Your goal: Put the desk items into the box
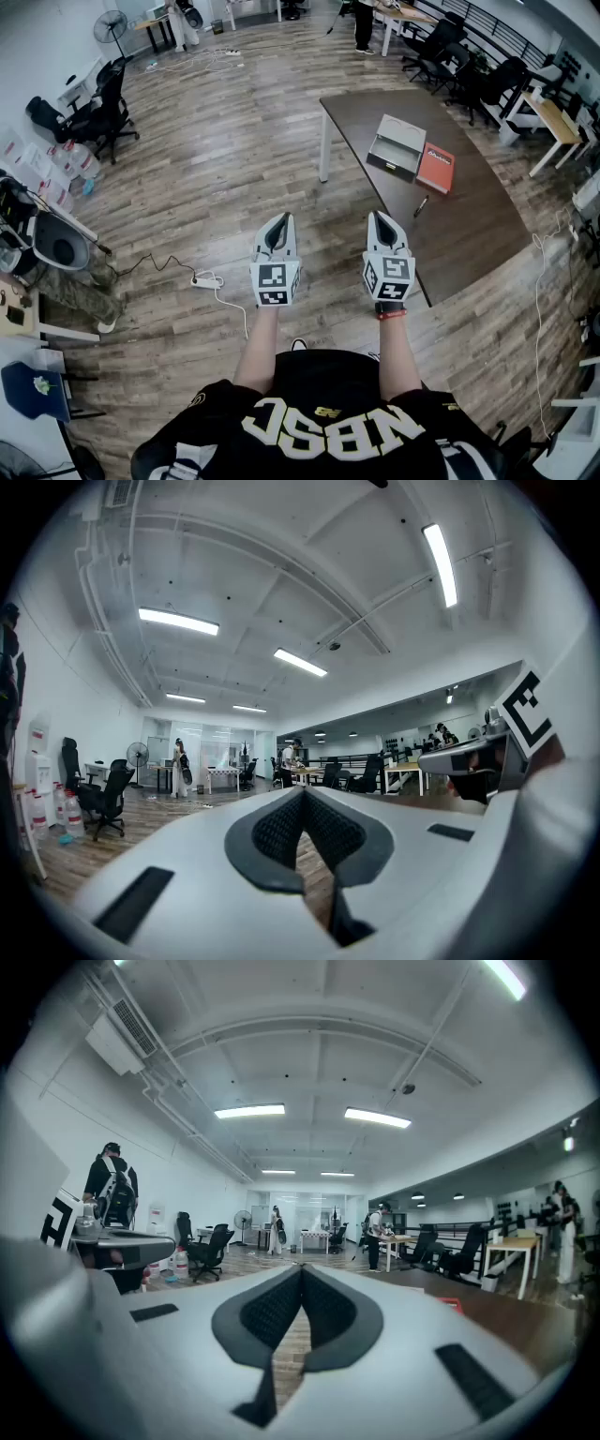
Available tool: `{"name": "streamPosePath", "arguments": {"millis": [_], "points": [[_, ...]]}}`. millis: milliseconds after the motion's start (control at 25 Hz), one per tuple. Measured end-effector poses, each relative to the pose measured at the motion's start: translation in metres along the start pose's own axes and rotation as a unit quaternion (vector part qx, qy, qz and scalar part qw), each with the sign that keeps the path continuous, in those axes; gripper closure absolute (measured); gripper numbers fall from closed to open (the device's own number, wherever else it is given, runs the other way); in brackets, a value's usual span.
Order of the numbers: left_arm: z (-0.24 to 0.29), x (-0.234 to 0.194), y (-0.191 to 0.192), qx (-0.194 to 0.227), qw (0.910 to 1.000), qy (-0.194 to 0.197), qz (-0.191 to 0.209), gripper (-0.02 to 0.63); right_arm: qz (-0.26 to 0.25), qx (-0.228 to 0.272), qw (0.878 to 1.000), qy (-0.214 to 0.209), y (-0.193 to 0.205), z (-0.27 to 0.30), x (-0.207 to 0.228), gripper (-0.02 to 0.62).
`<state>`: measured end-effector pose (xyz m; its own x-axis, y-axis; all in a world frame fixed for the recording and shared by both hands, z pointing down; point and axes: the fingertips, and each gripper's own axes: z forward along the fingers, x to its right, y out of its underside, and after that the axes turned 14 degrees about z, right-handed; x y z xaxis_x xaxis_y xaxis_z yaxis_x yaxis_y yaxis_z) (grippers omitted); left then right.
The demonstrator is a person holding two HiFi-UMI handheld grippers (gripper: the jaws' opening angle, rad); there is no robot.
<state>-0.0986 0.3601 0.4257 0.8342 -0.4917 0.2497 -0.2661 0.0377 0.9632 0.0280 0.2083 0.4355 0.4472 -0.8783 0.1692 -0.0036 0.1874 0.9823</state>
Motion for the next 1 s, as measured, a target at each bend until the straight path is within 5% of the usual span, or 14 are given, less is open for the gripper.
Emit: {"name": "streamPosePath", "arguments": {"millis": [320, 640, 1000], "points": [[-0.019, -0.013, 0.022, -0.017, 0.9993, 0.004, -0.033, 0.592, -0.009, -0.041, 0.999, -0.009, 0.033, 0.0, -0.028, 0.586], [0.008, -0.001, 0.043, -0.028, 0.9984, 0.032, -0.037, 0.592, 0.043, -0.05, 0.998, -0.002, 0.052, 0.027, -0.014, 0.588], [0.144, 0.045, 0.042, -0.018, 0.9971, 0.068, -0.029, 0.592, 0.078, -0.027, 0.996, 0.025, 0.032, 0.104, 0.092, 0.588]]}}
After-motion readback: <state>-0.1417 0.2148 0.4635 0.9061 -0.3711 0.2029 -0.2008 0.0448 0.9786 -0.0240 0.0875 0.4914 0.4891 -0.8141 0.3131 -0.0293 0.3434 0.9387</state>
